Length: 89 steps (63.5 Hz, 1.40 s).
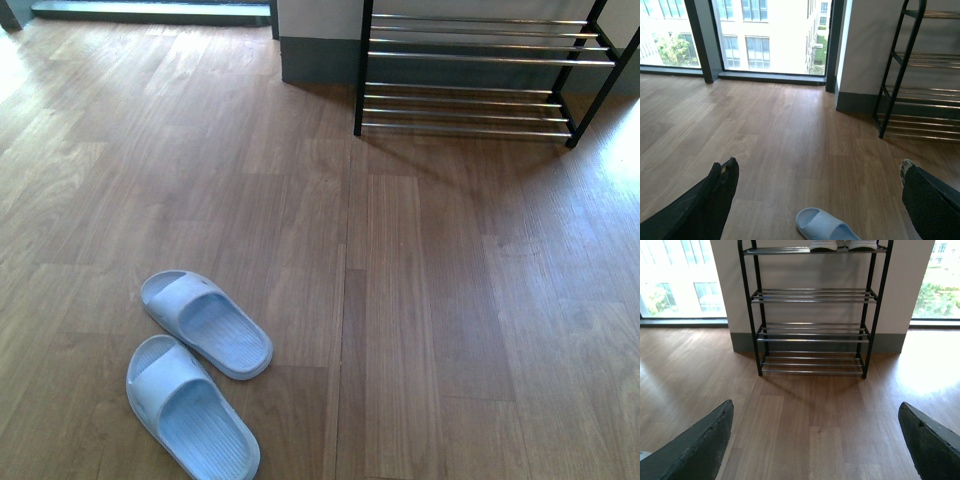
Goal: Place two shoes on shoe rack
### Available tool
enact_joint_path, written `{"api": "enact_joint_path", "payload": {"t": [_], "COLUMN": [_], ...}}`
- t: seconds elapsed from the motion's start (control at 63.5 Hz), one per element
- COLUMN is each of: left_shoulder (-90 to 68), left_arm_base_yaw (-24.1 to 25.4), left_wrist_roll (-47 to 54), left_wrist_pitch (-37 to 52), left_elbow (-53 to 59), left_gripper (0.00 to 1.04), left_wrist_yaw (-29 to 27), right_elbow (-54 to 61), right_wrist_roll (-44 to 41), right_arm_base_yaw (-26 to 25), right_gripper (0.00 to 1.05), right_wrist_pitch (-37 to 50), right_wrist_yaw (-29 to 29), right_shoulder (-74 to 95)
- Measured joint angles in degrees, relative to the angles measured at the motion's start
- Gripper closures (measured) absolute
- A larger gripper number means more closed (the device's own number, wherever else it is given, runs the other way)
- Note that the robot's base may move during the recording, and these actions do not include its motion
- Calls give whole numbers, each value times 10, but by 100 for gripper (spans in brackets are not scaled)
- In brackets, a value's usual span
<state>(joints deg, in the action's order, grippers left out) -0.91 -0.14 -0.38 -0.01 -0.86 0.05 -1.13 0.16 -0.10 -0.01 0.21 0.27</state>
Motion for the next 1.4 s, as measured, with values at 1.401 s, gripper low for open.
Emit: {"api": "enact_joint_path", "payload": {"t": [1.401], "left_shoulder": [0], "left_arm_base_yaw": [0], "left_wrist_roll": [0], "left_wrist_pitch": [0], "left_elbow": [0], "left_gripper": [9], "left_wrist_yaw": [-2], "right_elbow": [-515], "right_wrist_roll": [-36], "right_arm_base_yaw": [249], "right_gripper": [9], "right_wrist_pitch": [470], "right_wrist_yaw": [-57], "right_shoulder": [1398]}}
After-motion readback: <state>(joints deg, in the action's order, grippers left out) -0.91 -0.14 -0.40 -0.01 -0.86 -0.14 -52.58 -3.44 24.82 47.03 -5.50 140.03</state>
